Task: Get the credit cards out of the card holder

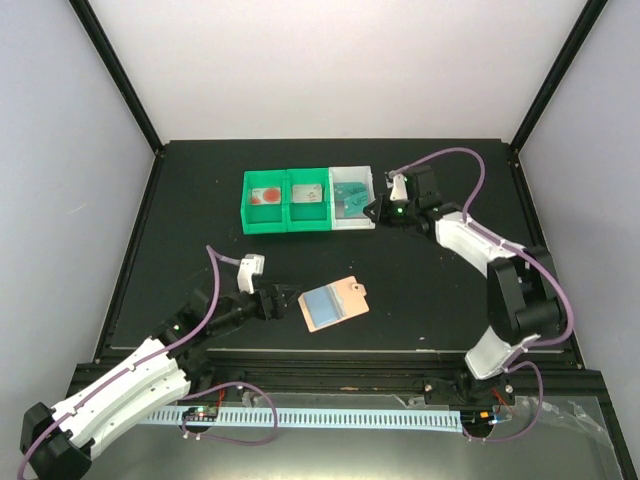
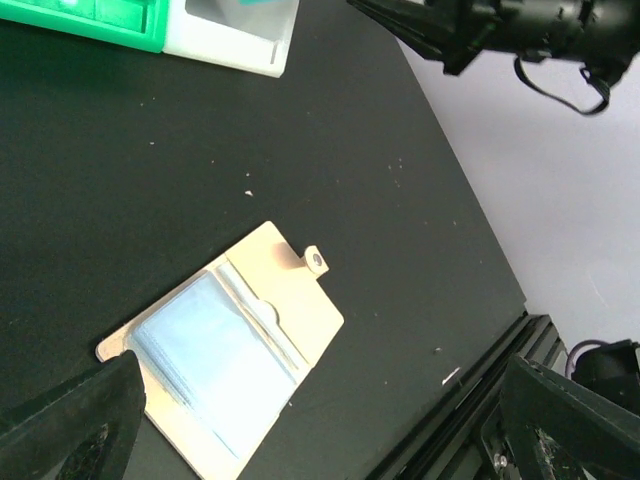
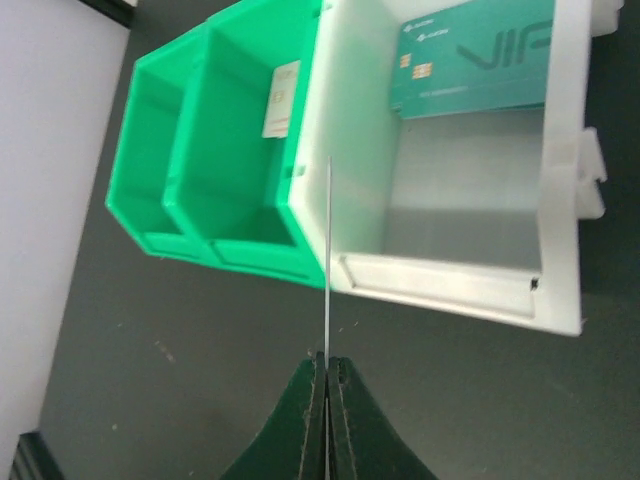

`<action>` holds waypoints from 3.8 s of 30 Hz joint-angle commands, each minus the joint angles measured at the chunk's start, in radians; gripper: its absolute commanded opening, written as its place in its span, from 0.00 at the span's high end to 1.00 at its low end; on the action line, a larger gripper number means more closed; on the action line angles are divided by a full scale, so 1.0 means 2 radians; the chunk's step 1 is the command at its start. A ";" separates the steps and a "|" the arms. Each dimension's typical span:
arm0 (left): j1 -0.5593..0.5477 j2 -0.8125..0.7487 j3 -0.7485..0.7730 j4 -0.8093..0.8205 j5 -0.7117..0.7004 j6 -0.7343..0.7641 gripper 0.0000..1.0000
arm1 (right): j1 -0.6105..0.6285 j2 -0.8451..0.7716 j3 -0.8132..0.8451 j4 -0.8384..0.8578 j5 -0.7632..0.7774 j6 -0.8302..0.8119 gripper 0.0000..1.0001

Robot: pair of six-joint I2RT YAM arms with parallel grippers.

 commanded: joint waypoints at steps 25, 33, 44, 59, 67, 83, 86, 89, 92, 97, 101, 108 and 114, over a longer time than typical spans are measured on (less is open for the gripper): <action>-0.003 -0.013 0.007 -0.019 0.014 0.037 0.01 | -0.020 0.248 0.256 -0.056 -0.013 0.009 0.99; -0.003 -0.015 0.004 -0.016 -0.001 0.038 0.01 | -0.025 0.287 0.304 -0.080 -0.026 0.001 0.98; -0.003 -0.011 0.006 -0.021 -0.004 0.045 0.01 | -0.027 0.299 0.324 -0.095 0.002 0.001 0.90; -0.003 -0.007 0.019 -0.043 -0.020 0.024 0.01 | -0.033 0.260 0.340 -0.133 0.011 -0.014 0.63; -0.003 -0.019 0.034 -0.074 -0.062 0.013 0.01 | -0.033 0.179 0.263 -0.119 0.002 -0.023 0.42; -0.003 -0.042 0.134 -0.174 -0.190 0.059 0.01 | -0.033 -0.092 0.032 -0.117 -0.004 -0.073 0.00; -0.002 -0.039 0.151 -0.173 -0.200 0.069 0.01 | -0.033 -0.154 0.005 -0.145 0.015 -0.087 0.00; -0.002 -0.029 0.173 -0.163 -0.192 0.075 0.01 | -0.033 -0.257 -0.036 -0.173 0.029 -0.095 0.00; -0.003 -0.026 0.192 -0.167 -0.172 0.073 0.01 | -0.033 -0.319 -0.073 -0.176 0.018 -0.086 0.00; -0.002 -0.038 0.207 -0.163 -0.154 0.068 0.01 | -0.032 -0.415 -0.123 -0.185 0.013 -0.075 0.00; -0.003 -0.057 0.199 -0.157 -0.145 0.067 0.01 | -0.032 -0.476 -0.139 -0.206 0.012 -0.068 0.00; -0.002 -0.084 0.157 -0.129 -0.125 0.057 0.01 | -0.032 -0.548 -0.184 -0.203 0.021 -0.050 0.00; -0.003 -0.107 0.124 -0.103 -0.124 0.053 0.01 | -0.032 -0.566 -0.201 -0.195 0.013 -0.037 0.00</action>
